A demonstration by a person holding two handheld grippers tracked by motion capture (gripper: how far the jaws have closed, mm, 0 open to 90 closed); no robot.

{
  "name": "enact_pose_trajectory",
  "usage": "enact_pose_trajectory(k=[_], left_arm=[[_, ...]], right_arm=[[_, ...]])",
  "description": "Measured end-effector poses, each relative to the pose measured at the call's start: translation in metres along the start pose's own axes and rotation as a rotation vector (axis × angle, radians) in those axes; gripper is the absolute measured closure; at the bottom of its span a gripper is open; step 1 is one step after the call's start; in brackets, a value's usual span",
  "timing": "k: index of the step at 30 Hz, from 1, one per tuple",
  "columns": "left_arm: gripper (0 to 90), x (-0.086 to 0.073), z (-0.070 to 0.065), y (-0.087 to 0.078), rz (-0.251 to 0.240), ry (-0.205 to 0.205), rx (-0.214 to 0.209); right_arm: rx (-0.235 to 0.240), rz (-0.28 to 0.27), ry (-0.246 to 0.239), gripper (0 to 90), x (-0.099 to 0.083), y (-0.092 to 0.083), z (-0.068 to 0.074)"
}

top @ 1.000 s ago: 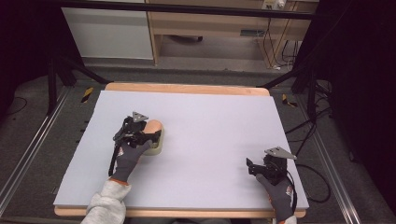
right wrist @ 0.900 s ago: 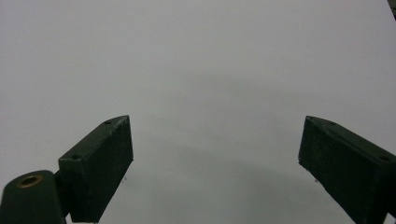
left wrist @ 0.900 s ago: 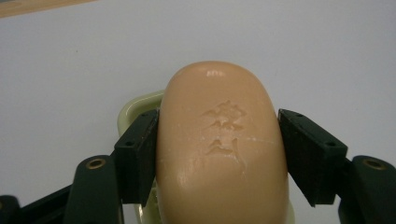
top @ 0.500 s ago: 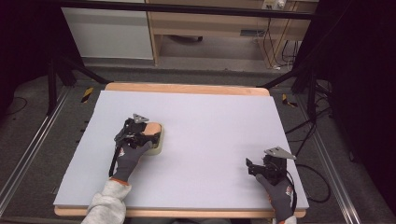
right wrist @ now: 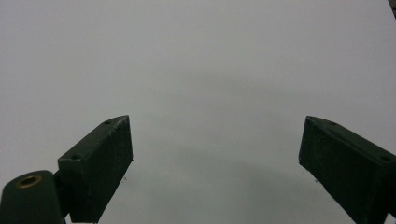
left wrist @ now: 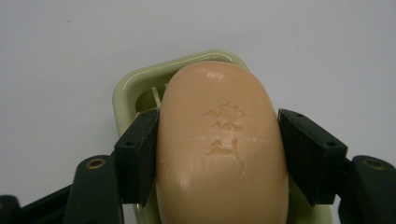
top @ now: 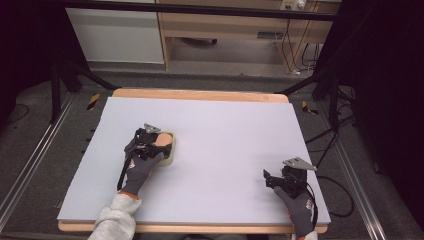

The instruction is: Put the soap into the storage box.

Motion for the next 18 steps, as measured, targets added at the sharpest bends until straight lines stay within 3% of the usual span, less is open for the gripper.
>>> enact_pose_trajectory(k=[18], left_arm=[[31.9,-0.0038,0.0013,0.0011,-0.002,-0.014,0.004]], right_arm=[[0.002,0.004,0.002,9.5,-0.0006,0.0,0.0007]])
Point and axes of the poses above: each handheld gripper's, and its own axes: y roughly forward along the jaws, x roughly out of its top, z roughly to its left, the point moved 5 cm from there along y, roughly forward along the jaws, and after that the axes turned 13 degrees about -x, right-handed, at the moved point
